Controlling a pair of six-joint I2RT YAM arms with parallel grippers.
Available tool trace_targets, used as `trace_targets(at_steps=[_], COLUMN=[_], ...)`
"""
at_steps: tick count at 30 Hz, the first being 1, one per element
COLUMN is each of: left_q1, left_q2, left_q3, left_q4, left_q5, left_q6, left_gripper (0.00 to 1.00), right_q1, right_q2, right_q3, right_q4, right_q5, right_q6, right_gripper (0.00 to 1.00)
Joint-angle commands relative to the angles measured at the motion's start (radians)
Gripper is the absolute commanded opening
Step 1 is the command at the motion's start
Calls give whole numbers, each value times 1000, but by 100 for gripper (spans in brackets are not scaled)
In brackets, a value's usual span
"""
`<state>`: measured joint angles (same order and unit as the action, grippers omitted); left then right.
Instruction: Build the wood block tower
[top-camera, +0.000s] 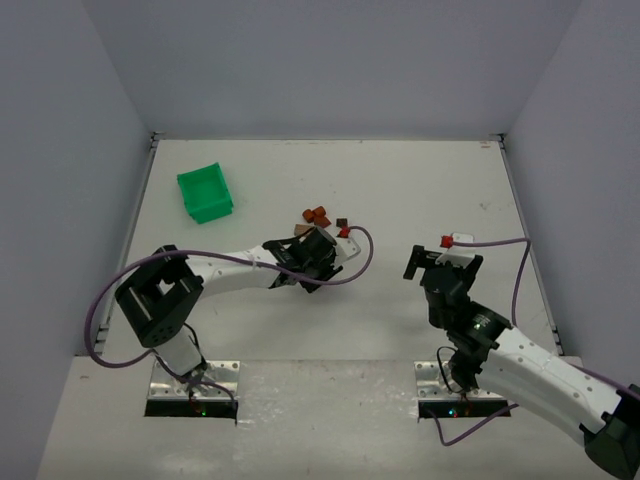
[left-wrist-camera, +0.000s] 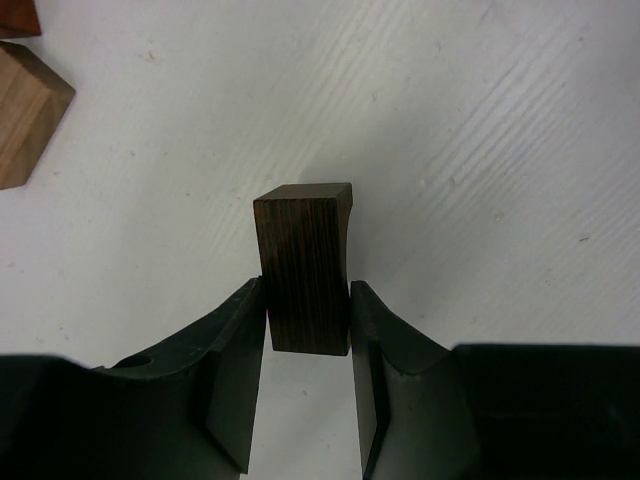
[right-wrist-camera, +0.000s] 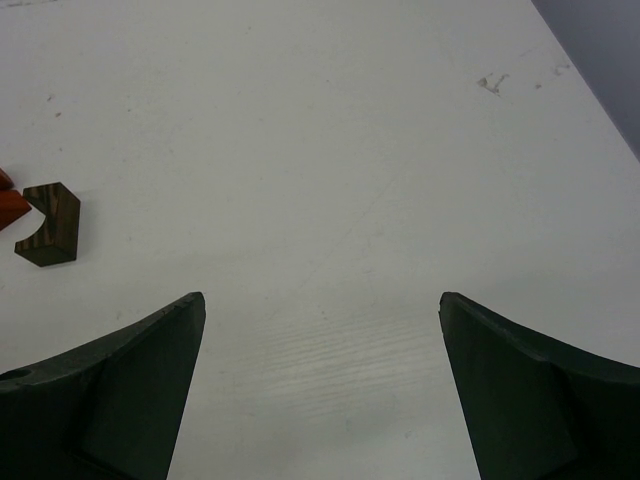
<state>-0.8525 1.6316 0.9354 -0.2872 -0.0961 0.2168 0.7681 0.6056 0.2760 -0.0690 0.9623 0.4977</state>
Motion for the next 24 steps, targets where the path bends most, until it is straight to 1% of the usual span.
trace_targets(at_steps=[1,8,9,11,13,14,15,18,23,24], left_q1=[-30,-31,-31,-30,-30,-30,-31,-31,-31,-30], left_q2=[32,48,38,22,8,2,-7,-17,-13,-20], left_q3=[36,12,4,-5,-14,-17,-24,-33,-38,-41], left_q4=[12,54,66,73,79,81,88,95,92,92], left_q5=[-10,4,-3,-14,-20,-22,-29,-38,-50,-56], left_q6=[140,189,185,177,175,172,167,160,145,139], left_gripper=[0,0,2,11,26,31,38,47,66,73], right_q1=[-3,-4,-4,-4,-4,-5,-5,-5,-4,-4], right_q2=[17,54,55,56,50,47,42,33,28,28], right_q3=[8,21,22,22,20,20,19,15,14,14], right_q4=[15,15,15,14,15,15,14,16,18,18], right_q5=[42,35,34,32,24,18,15,13,8,4], right_q6=[15,9,9,7,4,4,4,1,-8,-11], right_gripper=[99,99,99,99,99,99,99,99,99,99])
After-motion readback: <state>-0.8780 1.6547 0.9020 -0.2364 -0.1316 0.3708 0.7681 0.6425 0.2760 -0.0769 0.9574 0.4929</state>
